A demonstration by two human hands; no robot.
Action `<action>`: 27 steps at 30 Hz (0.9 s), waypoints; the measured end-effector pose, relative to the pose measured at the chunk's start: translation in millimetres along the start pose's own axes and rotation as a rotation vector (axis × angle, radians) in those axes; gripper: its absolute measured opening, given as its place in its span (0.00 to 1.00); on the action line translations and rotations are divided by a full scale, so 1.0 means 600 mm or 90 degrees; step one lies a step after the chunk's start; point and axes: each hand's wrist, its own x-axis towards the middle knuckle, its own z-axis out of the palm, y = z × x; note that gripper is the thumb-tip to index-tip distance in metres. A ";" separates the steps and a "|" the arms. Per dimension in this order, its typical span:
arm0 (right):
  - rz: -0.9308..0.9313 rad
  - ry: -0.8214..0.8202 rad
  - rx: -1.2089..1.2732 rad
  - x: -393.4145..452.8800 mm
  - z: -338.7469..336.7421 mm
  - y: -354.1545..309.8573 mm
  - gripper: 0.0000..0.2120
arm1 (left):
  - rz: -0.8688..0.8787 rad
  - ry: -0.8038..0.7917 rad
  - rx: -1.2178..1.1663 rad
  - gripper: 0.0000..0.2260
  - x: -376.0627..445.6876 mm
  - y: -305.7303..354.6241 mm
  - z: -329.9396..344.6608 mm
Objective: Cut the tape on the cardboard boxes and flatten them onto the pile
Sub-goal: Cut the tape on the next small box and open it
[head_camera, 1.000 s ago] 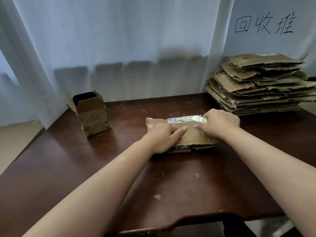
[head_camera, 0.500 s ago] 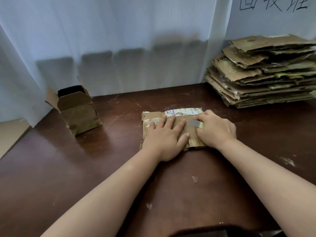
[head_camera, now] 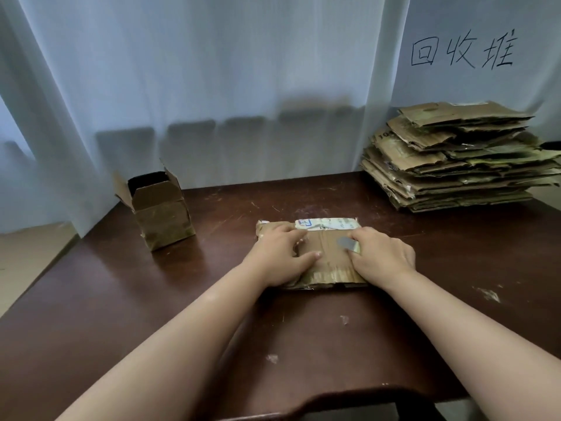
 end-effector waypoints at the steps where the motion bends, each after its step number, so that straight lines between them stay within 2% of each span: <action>1: 0.011 -0.001 0.009 -0.003 0.000 -0.004 0.16 | -0.016 -0.003 0.016 0.30 -0.006 -0.009 -0.005; 4: 0.037 0.003 0.030 -0.017 0.006 -0.024 0.15 | -0.065 -0.075 0.061 0.32 -0.037 -0.026 0.009; 7: 0.038 0.034 0.003 -0.029 0.016 -0.034 0.14 | -0.073 -0.059 0.077 0.32 -0.046 -0.027 0.022; 10: 0.057 0.054 0.019 -0.036 0.015 -0.035 0.16 | -0.070 -0.010 0.030 0.33 -0.052 -0.024 0.020; 15: 0.159 0.160 0.166 -0.035 -0.013 -0.025 0.24 | -0.102 0.175 -0.165 0.31 -0.067 -0.028 -0.007; 17: 0.172 0.182 0.183 -0.033 -0.029 -0.019 0.24 | -0.121 0.188 -0.150 0.31 -0.068 -0.039 -0.027; 19: 0.175 0.190 0.202 -0.030 -0.042 -0.015 0.25 | -0.165 0.161 -0.129 0.31 -0.071 -0.048 -0.045; 24: 0.195 0.109 0.209 -0.033 -0.054 -0.016 0.30 | -0.323 0.088 -0.169 0.37 -0.075 -0.051 -0.067; 27: 0.199 0.030 0.201 -0.041 -0.046 -0.024 0.32 | -0.355 0.057 -0.226 0.30 -0.077 -0.038 -0.062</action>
